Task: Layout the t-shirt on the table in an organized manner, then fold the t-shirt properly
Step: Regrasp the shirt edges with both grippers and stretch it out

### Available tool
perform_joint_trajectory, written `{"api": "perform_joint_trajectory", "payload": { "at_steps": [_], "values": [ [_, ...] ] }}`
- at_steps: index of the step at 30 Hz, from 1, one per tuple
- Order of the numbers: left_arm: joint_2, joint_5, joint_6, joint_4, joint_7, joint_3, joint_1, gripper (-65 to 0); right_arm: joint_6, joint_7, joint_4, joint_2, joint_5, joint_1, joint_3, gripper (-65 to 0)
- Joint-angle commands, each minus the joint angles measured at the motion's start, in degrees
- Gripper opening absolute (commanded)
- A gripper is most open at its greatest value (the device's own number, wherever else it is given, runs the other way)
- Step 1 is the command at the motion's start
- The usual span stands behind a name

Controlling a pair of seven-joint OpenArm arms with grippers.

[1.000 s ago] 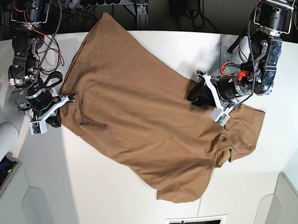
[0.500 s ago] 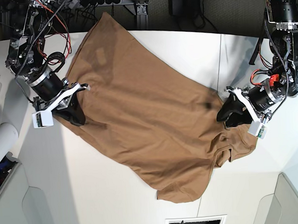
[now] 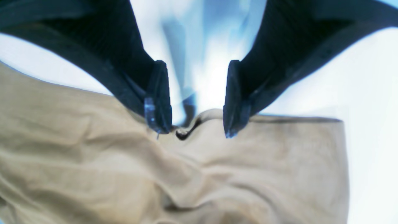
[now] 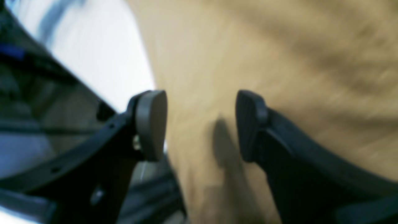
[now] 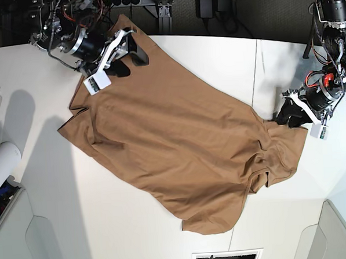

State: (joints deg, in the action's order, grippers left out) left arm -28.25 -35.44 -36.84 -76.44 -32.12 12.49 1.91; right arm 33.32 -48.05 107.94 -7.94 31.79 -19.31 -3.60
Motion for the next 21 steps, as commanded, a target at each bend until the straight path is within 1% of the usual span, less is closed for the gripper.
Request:
{"api": "perform_joint_trajectory", "payload": {
  "at_steps": [1, 2, 4, 8, 11, 13, 15, 21],
  "values": [
    [-1.1, 0.6, 1.3, -0.5, 2.6, 0.5, -1.0, -34.8, 0.5, 1.1, 1.2, -0.9, 0.0, -0.4, 1.0, -30.1],
    [-1.2, 2.2, 2.2, -0.3, 3.8, 0.5, -1.0, -34.8, 0.4, 1.1, 1.2, -1.5, -1.5, -1.0, 2.2, -30.1],
    [-1.1, 3.6, 2.8, 0.4, 5.0, 0.5, -1.0, -34.8, 0.1, 1.7, 1.2, -2.6, -5.2, -2.1, 4.4, -30.1],
    [-1.1, 3.5, 3.4, 2.6, 6.9, 0.5, -1.4, -34.8, -1.5, 4.2, 1.2, -4.0, -12.7, -3.1, 6.9, -30.1],
    [-1.0, 3.5, 4.3, 4.8, 7.5, 0.5, -2.8, -34.8, -2.6, 6.1, 1.2, -4.5, -16.5, -3.1, 7.0, -30.1],
    [-0.7, 3.5, 4.3, 6.6, 7.5, 0.5, -4.3, -34.8, -3.5, 6.7, 1.2, -4.6, -18.0, -3.1, 7.0, -30.1],
    [0.1, 3.5, 4.3, 8.2, 7.5, 0.5, -5.9, -34.8, -3.5, 7.4, 1.2, -4.6, -19.5, -3.1, 7.0, -30.1],
    [2.6, 3.4, 4.3, 12.3, 7.8, 0.5, -8.0, -34.9, -3.5, 8.4, 1.2, -4.6, -19.5, -3.0, 7.0, -30.2]
  ]
}}
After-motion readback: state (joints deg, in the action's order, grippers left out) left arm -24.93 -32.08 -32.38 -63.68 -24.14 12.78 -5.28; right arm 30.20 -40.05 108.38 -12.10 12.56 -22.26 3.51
